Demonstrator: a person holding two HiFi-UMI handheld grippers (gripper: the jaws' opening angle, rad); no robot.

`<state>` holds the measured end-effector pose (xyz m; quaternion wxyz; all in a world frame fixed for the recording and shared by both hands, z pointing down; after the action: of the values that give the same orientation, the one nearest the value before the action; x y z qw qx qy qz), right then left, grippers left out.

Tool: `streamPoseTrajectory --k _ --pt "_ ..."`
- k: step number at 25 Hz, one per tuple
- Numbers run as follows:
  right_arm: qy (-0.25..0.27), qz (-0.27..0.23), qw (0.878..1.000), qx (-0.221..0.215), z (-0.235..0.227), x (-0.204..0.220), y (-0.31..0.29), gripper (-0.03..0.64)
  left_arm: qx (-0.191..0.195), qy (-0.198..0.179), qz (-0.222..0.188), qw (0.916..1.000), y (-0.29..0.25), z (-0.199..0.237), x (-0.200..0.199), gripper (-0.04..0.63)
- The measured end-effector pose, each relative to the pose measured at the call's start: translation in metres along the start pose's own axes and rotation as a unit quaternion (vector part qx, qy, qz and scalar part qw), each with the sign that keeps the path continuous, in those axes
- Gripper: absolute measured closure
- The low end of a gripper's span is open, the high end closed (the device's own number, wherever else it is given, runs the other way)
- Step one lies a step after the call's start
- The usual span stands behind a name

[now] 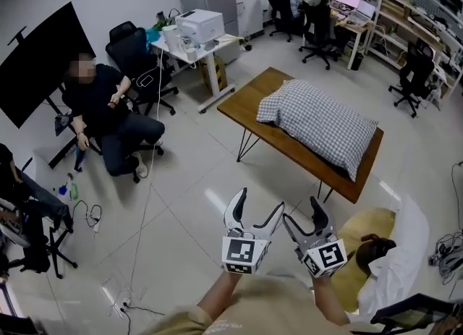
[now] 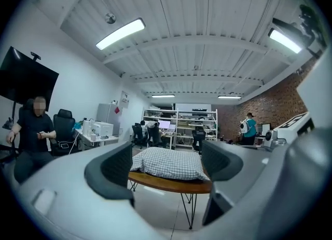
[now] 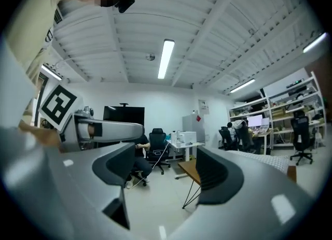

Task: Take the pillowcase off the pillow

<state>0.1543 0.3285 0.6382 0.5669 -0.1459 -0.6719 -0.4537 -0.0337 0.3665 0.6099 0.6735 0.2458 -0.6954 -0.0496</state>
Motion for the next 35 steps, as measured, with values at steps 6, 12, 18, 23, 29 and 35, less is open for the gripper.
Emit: streamPoseTrajectory --k 6,12,18,23,29,35 --pt "-0.033 0.020 0.999 -0.016 -0.048 -0.006 -0.118 0.259 -0.027 0.004 0.037 0.9989 -0.084 0.081 -0.011 0.178" --pt "-0.048 0.006 0.999 0.010 -0.123 0.074 -0.175 0.259 -0.046 0.036 0.061 0.9964 -0.151 0.134 0.058 0.178" --pt "-0.051 0.002 0.998 0.025 -0.256 0.093 -0.247 0.259 -0.032 0.041 0.125 0.9908 -0.299 0.147 0.085 0.178" --pt "-0.046 -0.008 0.997 0.056 -0.359 0.095 -0.298 0.260 0.015 -0.019 0.055 0.9982 -0.419 0.167 0.117 0.178" --pt "-0.055 0.004 0.996 0.071 -0.408 0.118 -0.370 0.261 0.035 -0.002 0.067 0.9972 -0.506 0.227 0.148 0.177" --pt "-0.041 0.045 0.989 0.133 -0.433 0.162 -0.436 0.261 0.087 0.046 0.068 0.9928 -0.580 0.313 0.193 0.178"
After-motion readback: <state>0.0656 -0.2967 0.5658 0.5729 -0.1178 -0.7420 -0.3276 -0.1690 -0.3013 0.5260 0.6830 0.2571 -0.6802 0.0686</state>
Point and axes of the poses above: the fingertips, and each gripper's own axes: y backward along the fingers, z to its left, x out of its underside, the point moved 10 cm from there along y, backward along the fingers, and after that the axes turned 11 degrees about -z, right-handed, at the moved point
